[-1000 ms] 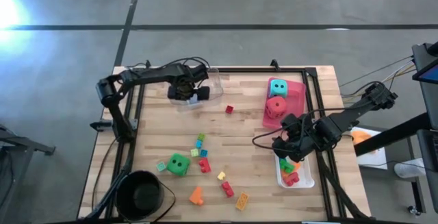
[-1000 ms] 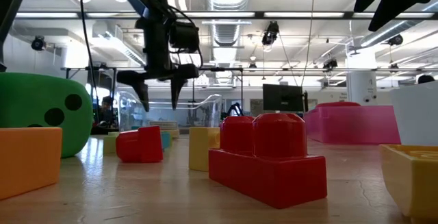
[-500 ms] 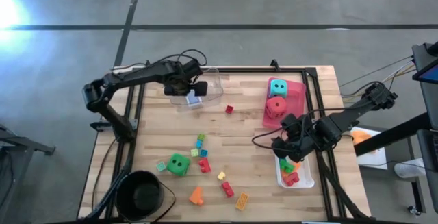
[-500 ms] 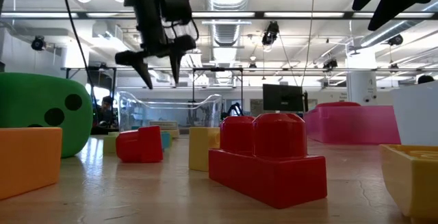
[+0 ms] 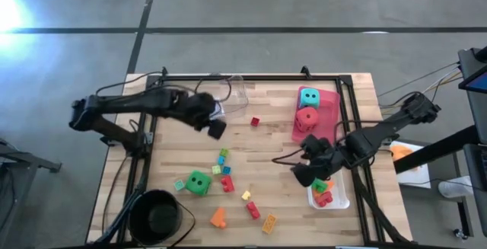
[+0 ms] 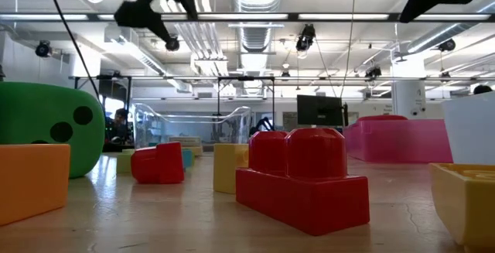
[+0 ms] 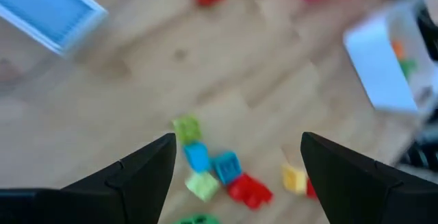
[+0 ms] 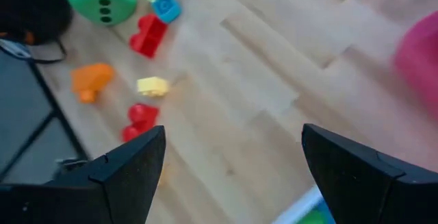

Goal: Pick & Place Toys
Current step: Put the red game piece into the white bin

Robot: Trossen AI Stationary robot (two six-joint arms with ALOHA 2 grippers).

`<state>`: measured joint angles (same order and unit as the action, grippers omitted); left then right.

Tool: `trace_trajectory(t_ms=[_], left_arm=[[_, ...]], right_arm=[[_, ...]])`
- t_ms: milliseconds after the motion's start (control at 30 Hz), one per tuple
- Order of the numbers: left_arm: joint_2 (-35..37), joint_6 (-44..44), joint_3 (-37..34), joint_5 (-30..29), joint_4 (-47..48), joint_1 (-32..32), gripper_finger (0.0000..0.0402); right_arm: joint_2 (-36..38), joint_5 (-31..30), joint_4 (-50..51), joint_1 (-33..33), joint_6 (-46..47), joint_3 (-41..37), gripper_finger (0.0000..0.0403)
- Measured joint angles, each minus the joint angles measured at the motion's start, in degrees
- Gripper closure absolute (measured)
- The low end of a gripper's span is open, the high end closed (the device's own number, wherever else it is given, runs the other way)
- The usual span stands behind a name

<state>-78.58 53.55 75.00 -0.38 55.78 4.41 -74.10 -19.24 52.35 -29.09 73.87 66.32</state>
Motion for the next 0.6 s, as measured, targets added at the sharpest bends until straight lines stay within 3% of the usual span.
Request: trace_trajectory(t_ms=[267,600], left_arm=[[4.2,-0.9,0.0,-0.7,2.1,-13.1,0.0085],[5.7,0.2,-0.4,-7.8,5.6,-30.3,0.0085]], right_arm=[[-10.6,5.5,-4.6,0.4,7.1,3.7,0.0067],[-30.3,5.8,1.5,1.4,11.7,25.4,0.0067]])
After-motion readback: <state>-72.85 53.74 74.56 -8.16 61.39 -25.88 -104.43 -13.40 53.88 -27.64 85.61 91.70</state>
